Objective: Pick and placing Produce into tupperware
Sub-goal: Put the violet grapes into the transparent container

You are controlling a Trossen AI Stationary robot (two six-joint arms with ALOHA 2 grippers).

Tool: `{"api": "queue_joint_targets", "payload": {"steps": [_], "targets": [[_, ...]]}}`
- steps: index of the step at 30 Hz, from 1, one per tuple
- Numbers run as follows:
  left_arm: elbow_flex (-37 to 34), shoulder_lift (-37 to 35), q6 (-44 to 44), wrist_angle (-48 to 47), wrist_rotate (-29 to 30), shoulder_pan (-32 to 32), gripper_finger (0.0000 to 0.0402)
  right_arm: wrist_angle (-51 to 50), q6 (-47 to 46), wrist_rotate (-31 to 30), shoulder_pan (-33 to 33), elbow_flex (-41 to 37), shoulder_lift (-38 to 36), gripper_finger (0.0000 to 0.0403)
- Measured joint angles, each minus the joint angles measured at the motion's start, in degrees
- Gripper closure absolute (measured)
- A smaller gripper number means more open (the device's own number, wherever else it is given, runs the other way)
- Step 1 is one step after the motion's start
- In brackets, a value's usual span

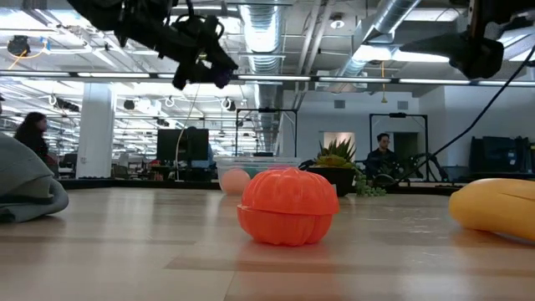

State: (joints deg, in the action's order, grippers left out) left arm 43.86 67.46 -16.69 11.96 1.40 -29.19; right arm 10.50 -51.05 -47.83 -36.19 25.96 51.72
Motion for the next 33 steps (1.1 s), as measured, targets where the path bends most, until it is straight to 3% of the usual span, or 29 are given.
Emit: {"api": "queue_joint_targets", "payload": {"steps": [8,13,19,33], "targets": [[-5.65,1.1,-3.44,6.23,-1.18,-1.47,0.0175,0.05,0.02,0.02,2.19,0.0,0.0,0.004],[-5.78,6.5,-5.58,9.83,-3.86,-0.52,0.0175,-0.19,0.07,0.03,3.64,0.0,0.0,0.004],[-5.65,13.52,-7.77,16.24,-2.62,0.75,0.0175,-0.22,0.04,0.29,3.93,0.0,0.0,0.004],[4.43,28.74,-9.35,11.75,-3.71,1.81,0.0175,-0.23,-1.8,0.51,2.91,0.0,3.27,0.004]]}}
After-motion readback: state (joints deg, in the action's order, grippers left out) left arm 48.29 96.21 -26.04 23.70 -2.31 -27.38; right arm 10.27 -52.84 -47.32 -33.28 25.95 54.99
